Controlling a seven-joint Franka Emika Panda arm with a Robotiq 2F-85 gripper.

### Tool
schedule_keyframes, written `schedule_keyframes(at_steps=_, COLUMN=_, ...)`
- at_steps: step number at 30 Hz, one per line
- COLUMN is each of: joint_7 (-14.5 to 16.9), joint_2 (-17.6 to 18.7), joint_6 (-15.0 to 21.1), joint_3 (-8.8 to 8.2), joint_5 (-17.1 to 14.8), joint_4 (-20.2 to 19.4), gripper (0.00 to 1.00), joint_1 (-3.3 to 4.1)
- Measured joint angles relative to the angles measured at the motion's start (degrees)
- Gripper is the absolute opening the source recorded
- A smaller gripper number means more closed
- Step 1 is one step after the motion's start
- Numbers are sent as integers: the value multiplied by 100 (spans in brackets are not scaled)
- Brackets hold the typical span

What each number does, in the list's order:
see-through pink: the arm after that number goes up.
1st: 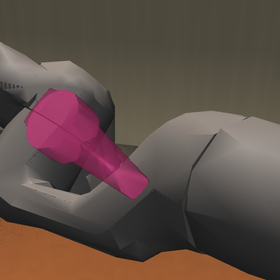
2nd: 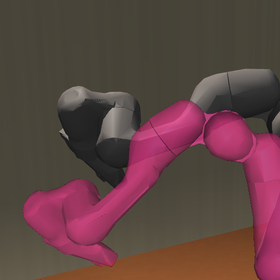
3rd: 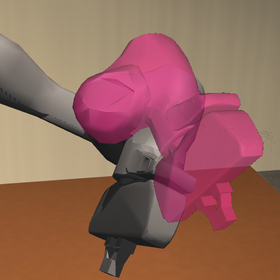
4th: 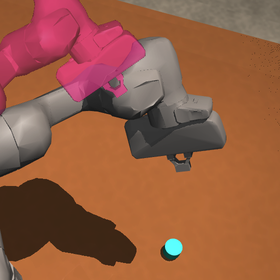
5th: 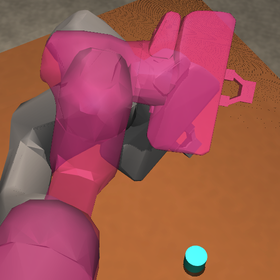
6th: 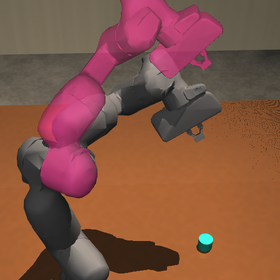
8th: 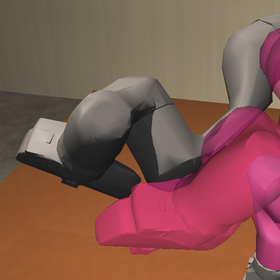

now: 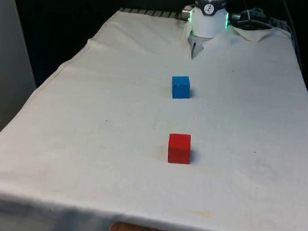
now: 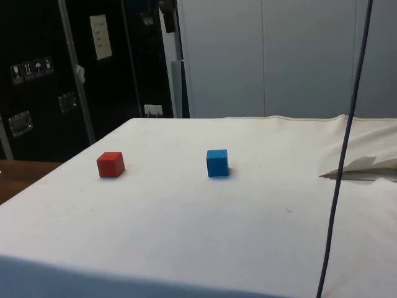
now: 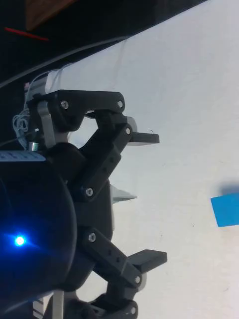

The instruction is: Stack the two cubes.

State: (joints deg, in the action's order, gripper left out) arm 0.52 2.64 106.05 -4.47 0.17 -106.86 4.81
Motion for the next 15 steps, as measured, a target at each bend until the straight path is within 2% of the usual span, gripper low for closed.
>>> schedule_keyframes(at_steps=15, joint_7=52, joint_2=458, joint_6=40, joint_3=-74, joint_5=6, joint_4=573, gripper=100, joint_1=-11)
